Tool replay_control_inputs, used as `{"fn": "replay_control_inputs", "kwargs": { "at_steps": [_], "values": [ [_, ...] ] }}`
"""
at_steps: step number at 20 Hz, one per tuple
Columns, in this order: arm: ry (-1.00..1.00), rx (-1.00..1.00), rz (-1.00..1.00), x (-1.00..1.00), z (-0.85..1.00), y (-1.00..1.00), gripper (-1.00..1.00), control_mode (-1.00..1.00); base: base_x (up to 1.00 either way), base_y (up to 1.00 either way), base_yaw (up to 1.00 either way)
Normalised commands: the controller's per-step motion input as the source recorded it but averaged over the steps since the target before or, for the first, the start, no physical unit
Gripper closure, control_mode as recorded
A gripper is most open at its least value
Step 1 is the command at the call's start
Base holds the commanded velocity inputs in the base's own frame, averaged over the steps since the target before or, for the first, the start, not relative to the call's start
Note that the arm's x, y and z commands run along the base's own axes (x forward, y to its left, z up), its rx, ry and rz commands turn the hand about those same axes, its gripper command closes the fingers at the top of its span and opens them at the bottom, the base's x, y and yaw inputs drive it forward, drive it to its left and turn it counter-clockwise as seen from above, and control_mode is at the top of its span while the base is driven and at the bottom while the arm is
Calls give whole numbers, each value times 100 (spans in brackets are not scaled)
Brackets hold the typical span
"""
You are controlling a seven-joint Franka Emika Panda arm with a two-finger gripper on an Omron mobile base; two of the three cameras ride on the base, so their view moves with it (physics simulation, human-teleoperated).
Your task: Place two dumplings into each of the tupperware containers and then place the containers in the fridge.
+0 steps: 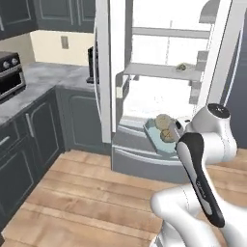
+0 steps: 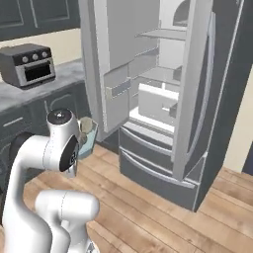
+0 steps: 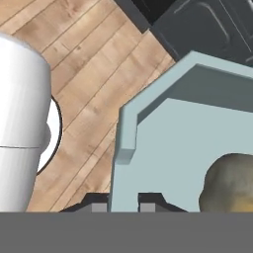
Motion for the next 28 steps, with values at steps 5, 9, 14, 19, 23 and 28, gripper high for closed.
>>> {"fn": "replay_control_inputs", "kwargs": {
  "at_steps": [5, 9, 14, 19, 23, 28],
  "values": [
    [0, 0, 0, 0, 0, 0, 100, 100, 89, 23, -50],
    [0, 0, 0, 0, 0, 0, 100, 100, 99, 64, -27],
    [0, 0, 0, 0, 0, 0, 100, 100, 85, 38, -30],
    [0, 0, 0, 0, 0, 0, 100, 100, 57, -9, -35],
    [0, 0, 0, 0, 0, 0, 100, 100, 78, 8, -21],
    [0, 0, 0, 0, 0, 0, 100, 100, 89, 10, -28]
  ]
}}
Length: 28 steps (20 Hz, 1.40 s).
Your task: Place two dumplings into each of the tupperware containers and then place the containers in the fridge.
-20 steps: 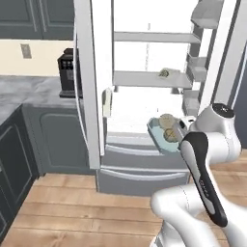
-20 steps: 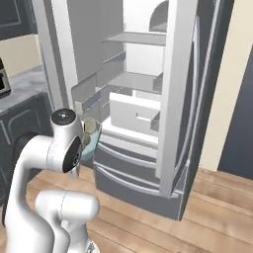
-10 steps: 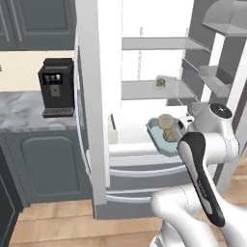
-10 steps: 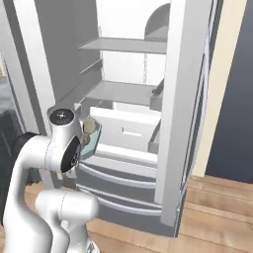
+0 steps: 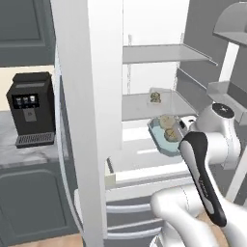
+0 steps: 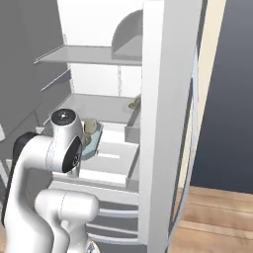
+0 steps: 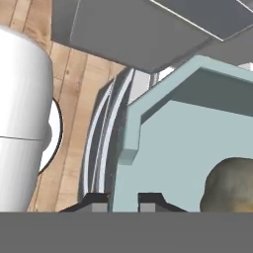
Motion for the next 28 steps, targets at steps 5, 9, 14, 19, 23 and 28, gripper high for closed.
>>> {"fn": "replay_control_inputs", "kwargs": {
  "at_steps": [5, 9, 14, 19, 23, 28],
  "values": [
    [2, -3, -3, 9, 0, 11, 100, -100, 56, 36, -16],
    [8, -12, -5, 54, 4, 33, 100, -100, 0, 0, 0],
    [5, 0, -1, 88, 6, 0, 100, -100, 0, 0, 0],
    [10, 2, 24, 100, 0, 0, 100, -100, 0, 0, 0],
    [0, 0, 3, 100, -1, 39, 100, -100, 0, 0, 0],
    [0, -3, -4, 100, -15, 53, 100, -100, 0, 0, 0]
  ]
}}
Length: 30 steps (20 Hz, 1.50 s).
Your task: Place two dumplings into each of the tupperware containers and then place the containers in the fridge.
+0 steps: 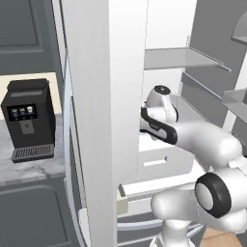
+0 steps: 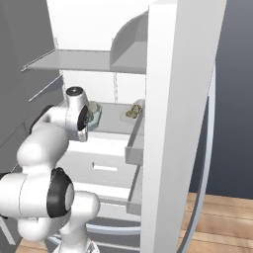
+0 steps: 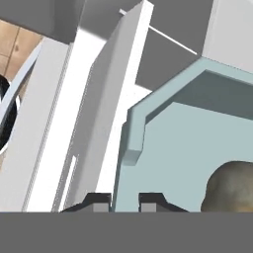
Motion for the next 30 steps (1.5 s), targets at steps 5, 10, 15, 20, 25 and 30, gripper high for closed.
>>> {"fn": "replay_control_inputs", "kwargs": {
  "at_steps": [5, 10, 15, 20, 25, 30],
  "values": [
    [5, 0, -1, 100, -16, 33, 100, -100, 0, 0, 0],
    [5, 0, -2, 100, -26, 32, 100, -100, 0, 0, 0],
    [4, -2, -4, 100, -39, 31, 100, -100, 0, 0, 0],
    [-6, 0, -13, 49, -33, 20, -100, -100, 0, 0, 0],
    [-28, 20, -10, 0, -16, -4, -100, -100, 0, 0, 0],
    [-25, 14, 1, -5, 0, -8, -100, -100, 0, 0, 0]
  ]
}}
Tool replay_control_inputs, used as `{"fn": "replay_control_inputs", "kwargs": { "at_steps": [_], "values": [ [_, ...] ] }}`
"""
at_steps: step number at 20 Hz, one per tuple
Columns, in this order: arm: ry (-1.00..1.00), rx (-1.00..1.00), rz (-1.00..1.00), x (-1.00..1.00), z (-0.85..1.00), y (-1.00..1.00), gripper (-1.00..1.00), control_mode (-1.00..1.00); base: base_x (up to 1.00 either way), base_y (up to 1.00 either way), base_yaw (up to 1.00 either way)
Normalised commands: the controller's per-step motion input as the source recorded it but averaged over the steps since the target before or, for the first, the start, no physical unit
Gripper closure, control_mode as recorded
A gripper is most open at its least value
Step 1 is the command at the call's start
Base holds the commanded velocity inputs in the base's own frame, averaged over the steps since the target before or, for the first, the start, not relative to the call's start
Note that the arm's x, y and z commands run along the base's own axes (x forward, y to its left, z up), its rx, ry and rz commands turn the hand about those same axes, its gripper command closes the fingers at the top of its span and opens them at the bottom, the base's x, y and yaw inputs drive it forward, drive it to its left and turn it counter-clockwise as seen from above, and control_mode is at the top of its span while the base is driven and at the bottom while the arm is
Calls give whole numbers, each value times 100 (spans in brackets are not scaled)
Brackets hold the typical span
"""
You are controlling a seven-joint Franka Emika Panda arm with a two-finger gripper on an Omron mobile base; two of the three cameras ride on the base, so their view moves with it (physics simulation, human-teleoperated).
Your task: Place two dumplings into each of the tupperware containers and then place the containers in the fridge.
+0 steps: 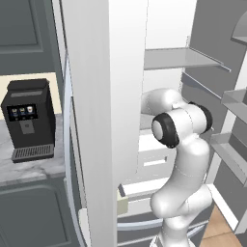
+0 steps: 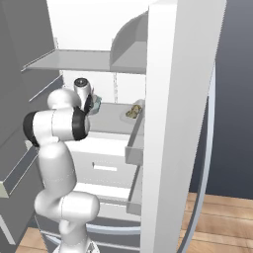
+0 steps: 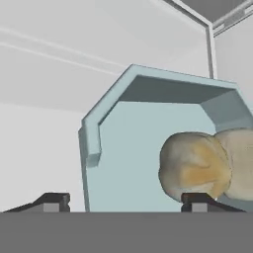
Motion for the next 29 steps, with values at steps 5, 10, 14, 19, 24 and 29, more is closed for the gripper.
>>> {"fn": "replay_control_inputs", "kwargs": {
  "at_steps": [5, 10, 14, 19, 24, 29],
  "values": [
    [-21, 2, 2, -72, 21, -26, -100, -100, 0, 0, 0],
    [-14, 0, -7, -100, 53, -61, -100, -100, 0, 0, 0],
    [-17, -2, -16, -100, 49, -53, -100, -100, 0, 0, 0],
    [-16, -12, -17, -100, 49, -39, -100, -100, 0, 0, 0],
    [-9, -17, -22, -100, 6, -46, -100, -100, 0, 0, 0],
    [-15, -1, -5, -100, 0, -85, -100, -100, 0, 0, 0]
  ]
}}
